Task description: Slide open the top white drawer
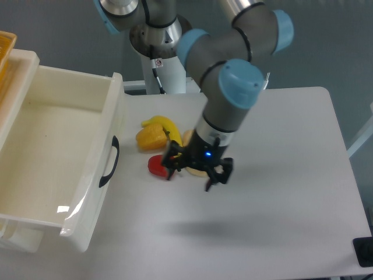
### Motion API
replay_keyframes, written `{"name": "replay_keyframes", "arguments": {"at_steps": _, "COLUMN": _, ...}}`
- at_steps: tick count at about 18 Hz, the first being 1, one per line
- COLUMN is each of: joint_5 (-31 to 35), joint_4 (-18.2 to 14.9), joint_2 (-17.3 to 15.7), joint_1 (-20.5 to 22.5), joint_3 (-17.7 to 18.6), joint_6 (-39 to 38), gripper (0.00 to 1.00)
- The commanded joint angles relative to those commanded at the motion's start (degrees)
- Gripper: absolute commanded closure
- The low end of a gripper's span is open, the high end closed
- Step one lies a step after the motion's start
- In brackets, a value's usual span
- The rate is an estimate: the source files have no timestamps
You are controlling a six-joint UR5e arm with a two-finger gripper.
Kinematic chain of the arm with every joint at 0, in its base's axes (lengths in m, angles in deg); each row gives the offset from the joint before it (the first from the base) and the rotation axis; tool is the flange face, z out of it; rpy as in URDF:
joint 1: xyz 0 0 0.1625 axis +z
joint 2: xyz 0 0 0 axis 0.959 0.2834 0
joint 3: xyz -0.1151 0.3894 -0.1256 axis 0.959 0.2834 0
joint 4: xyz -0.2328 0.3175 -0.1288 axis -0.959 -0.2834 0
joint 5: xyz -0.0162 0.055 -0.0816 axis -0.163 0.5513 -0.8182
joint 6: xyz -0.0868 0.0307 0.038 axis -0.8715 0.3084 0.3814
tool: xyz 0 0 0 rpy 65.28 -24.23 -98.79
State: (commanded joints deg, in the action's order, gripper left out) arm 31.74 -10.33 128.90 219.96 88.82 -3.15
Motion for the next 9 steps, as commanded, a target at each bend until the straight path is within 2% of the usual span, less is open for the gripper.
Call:
{"name": "replay_keyframes", "arguments": {"at_steps": 3, "joint_5": 2.1, "joint_4": 0.0, "joint_2": 0.3, "joint_1": 1.8, "joint_3": 0.1, "joint_6": 13.0, "gripper": 0.00}}
{"name": "replay_keyframes", "arguments": {"at_steps": 6, "joint_5": 5.5, "joint_4": 0.0, "joint_2": 2.2, "joint_1": 3.7, "joint_3": 0.0, "joint_6": 24.3, "gripper": 0.00}}
{"name": "replay_keyframes", "arguments": {"at_steps": 9, "joint_5": 12.8, "joint_4": -0.1, "joint_2": 3.9, "joint_1": 4.2, "joint_3": 0.0, "joint_6": 33.7, "gripper": 0.00}}
